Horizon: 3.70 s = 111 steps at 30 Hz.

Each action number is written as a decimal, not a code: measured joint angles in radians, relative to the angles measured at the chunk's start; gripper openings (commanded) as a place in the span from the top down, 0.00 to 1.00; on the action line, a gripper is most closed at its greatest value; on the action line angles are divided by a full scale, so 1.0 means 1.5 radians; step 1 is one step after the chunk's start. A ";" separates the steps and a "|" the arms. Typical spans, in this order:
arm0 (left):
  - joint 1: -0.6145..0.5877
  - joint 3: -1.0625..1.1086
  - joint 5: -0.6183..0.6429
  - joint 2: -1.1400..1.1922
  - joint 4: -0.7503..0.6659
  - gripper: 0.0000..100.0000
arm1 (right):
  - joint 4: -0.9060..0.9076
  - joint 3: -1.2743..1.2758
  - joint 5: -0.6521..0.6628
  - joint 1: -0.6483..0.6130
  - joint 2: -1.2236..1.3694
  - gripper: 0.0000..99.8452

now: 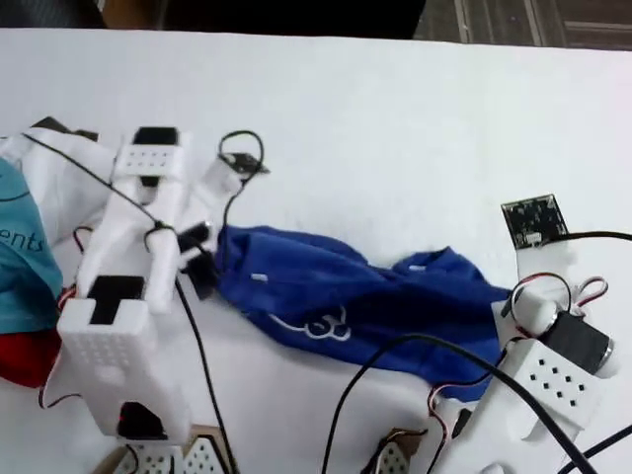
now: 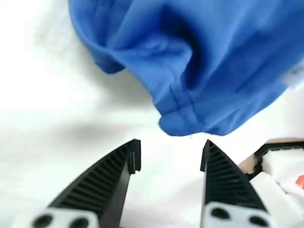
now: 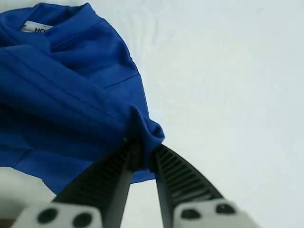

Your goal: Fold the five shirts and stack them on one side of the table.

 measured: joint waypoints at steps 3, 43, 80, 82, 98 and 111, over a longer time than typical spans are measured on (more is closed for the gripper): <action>0.000 -0.004 -0.019 0.001 0.001 0.78 | 0.000 0.000 0.001 0.000 0.000 0.98; 0.192 0.154 0.061 0.000 0.004 0.78 | 0.000 0.000 0.001 0.000 0.000 0.98; 0.157 0.148 0.085 -0.001 -0.083 0.83 | -0.029 0.000 0.001 0.000 0.000 0.98; 0.137 0.148 0.080 -0.001 -0.083 0.84 | -0.029 0.000 0.001 0.000 0.000 0.98; 0.128 0.148 0.079 -0.001 -0.099 0.88 | -0.029 0.000 0.001 0.000 0.000 0.98; 0.127 -0.015 0.093 -0.040 -0.032 0.98 | -0.130 -0.006 -0.089 -0.109 0.000 0.98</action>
